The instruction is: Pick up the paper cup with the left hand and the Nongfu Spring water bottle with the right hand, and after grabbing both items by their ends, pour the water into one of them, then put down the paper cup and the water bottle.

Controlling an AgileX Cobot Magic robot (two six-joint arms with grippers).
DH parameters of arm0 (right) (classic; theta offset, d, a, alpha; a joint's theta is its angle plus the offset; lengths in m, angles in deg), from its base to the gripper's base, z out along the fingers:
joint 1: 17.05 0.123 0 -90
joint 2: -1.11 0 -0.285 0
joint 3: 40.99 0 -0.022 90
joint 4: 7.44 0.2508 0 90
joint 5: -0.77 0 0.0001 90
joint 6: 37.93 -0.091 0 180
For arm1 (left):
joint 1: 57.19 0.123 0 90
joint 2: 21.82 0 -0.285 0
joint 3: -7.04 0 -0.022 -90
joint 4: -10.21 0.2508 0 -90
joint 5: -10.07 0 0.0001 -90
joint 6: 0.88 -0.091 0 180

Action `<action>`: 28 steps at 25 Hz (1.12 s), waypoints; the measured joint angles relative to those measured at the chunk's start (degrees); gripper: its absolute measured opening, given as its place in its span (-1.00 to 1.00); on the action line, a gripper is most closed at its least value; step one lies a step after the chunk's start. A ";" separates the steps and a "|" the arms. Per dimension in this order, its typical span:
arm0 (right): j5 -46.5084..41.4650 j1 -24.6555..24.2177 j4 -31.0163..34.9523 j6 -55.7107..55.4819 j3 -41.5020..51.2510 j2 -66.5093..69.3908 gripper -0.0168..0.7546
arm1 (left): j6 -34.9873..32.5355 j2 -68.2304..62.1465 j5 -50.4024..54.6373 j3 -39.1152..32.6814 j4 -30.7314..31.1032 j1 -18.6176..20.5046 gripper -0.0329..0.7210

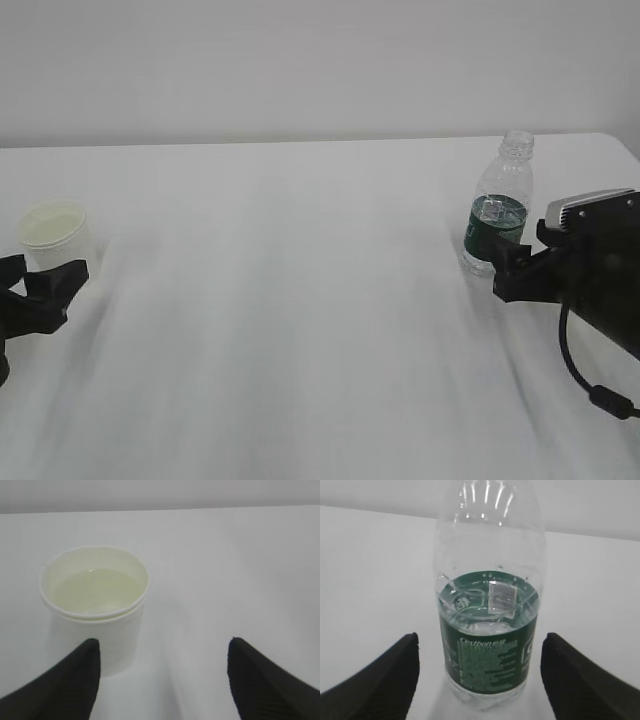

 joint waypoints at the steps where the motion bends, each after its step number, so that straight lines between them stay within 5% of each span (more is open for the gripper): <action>1: 0.00 0.00 0.09 0.00 0.48 -0.38 0.53 | -0.39 0.00 0.00 0.00 -0.45 0.00 0.60; 20: -3.45 0.00 1.46 0.00 2.11 -10.60 0.53 | -2.25 5.68 0.34 0.00 -7.22 0.00 0.59; 28: -10.45 0.00 1.67 -0.48 2.21 -16.03 0.53 | -2.25 13.98 10.53 -0.13 -7.72 0.00 0.59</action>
